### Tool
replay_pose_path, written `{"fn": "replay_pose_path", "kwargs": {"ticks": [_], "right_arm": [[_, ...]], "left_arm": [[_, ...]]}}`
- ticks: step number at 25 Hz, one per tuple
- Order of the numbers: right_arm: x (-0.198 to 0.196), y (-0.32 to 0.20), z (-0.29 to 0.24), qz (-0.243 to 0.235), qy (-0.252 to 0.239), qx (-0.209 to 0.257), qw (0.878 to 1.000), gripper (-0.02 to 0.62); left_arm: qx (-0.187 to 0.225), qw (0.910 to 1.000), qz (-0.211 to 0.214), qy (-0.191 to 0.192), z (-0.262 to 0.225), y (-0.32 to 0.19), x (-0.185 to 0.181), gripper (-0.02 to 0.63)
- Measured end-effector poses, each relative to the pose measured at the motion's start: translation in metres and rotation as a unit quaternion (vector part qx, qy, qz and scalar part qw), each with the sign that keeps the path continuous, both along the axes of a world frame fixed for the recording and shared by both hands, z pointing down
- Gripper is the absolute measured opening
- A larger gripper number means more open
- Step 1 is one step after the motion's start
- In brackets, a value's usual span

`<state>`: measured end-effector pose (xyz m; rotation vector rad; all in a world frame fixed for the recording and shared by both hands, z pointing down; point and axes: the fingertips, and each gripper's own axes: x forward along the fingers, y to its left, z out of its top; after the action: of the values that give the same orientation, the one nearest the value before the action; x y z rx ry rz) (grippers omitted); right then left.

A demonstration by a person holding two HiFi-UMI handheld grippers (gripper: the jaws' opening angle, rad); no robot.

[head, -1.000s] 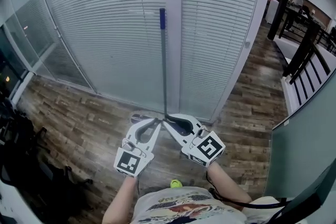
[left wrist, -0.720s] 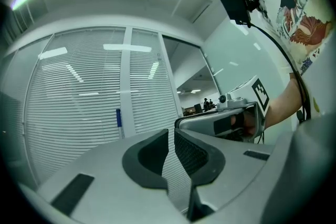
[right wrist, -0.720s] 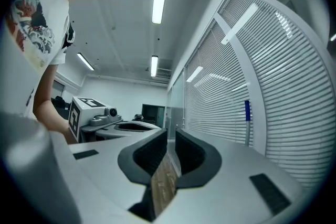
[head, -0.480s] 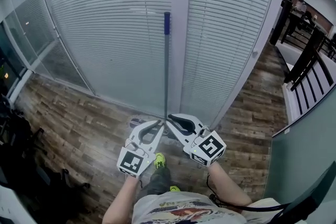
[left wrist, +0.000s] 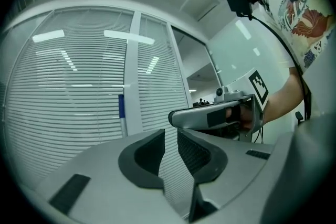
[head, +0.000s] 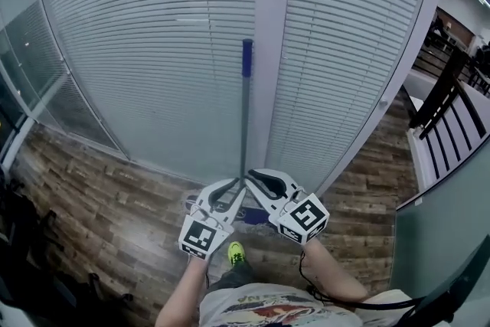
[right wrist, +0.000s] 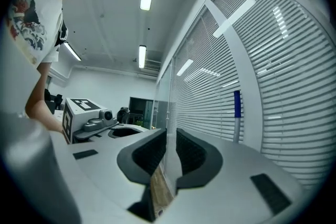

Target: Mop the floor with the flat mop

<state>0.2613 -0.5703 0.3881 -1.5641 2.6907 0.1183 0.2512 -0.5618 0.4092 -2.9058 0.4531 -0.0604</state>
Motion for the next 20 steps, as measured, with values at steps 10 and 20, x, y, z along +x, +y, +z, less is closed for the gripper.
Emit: {"fn": "replay_pose_path", "kwargs": {"ticks": [10, 20], "right_arm": [[0.056, -0.164, -0.006, 0.067, 0.002, -0.044, 0.997, 0.117], [0.137, -0.284, 0.029, 0.135, -0.009, -0.069, 0.988, 0.186]], "left_arm": [[-0.018, 0.9987, 0.038, -0.028, -0.001, -0.162, 0.051, 0.108], [-0.023, 0.9953, 0.073, -0.059, 0.043, -0.282, 0.139, 0.206]]}}
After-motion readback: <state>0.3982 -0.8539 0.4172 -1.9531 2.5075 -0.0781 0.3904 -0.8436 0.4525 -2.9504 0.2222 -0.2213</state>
